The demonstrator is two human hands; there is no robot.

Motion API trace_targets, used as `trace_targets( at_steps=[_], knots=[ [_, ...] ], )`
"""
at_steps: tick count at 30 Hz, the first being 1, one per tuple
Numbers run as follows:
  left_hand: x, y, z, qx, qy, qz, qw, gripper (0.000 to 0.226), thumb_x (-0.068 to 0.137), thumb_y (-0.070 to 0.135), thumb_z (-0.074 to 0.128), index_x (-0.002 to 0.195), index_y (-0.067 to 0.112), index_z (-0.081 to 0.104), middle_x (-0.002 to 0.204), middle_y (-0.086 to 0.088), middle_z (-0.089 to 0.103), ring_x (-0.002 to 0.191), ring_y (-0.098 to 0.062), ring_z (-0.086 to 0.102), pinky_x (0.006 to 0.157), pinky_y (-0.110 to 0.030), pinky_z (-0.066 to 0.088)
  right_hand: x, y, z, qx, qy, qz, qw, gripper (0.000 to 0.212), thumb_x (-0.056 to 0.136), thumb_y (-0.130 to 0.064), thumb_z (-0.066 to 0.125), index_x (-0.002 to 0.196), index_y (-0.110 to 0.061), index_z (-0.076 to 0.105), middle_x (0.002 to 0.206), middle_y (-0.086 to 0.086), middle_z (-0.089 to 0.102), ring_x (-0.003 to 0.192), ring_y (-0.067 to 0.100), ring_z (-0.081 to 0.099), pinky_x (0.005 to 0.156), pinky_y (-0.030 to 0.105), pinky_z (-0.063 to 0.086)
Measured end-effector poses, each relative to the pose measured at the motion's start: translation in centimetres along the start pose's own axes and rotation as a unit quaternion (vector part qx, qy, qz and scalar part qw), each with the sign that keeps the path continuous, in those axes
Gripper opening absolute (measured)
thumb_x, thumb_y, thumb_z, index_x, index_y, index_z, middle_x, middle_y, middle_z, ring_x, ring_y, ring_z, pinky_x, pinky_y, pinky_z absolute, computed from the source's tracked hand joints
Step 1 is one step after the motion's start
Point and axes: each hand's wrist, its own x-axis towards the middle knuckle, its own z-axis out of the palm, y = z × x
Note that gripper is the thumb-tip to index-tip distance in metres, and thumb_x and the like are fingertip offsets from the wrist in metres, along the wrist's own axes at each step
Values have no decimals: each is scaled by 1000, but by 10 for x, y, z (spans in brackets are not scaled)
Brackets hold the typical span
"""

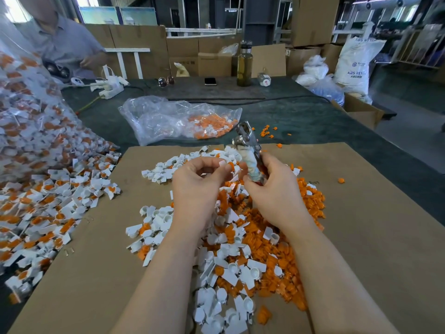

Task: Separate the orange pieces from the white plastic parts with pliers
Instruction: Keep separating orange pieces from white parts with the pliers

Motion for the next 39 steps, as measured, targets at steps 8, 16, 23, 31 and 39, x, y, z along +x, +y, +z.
trace_targets(
  at_steps=[8,16,23,31,39],
  knots=[
    [3,0,-4,-91,-8,-17,996,13,85,2,73,81,15,71,72,1,75,74,-19,75,66,-20,57,0,-1,-3,22,-55,25,998,9,88,-20,65,97,-18,62,85,-1,64,76,16,61,70,42,54],
    [4,0,-8,-171,-12,-35,985,7,86,1,71,85,7,69,69,0,73,66,-14,73,63,-19,55,-1,-2,-11,27,-162,35,986,14,86,-20,67,98,-14,63,84,-3,62,75,12,58,68,33,49],
    [6,1,-10,-215,-25,-46,975,7,88,-2,66,87,5,68,69,-1,72,63,-11,70,62,-19,56,-2,-5,-14,24,-208,33,977,17,86,-20,67,100,-11,63,87,3,62,77,17,58,69,36,47],
    [6,-1,-11,-197,-33,-47,979,6,85,0,70,85,6,69,69,-1,73,65,-12,71,64,-21,57,-2,-2,-8,38,-180,29,982,14,87,-23,68,96,-12,64,83,4,65,72,16,61,69,42,52],
    [0,-3,1,-15,-23,-3,1000,12,82,8,79,78,16,72,67,3,73,63,-10,73,59,-16,54,-1,-3,5,70,16,12,997,11,90,-30,66,96,-21,63,81,-11,65,74,4,62,65,21,51]
  ],
)
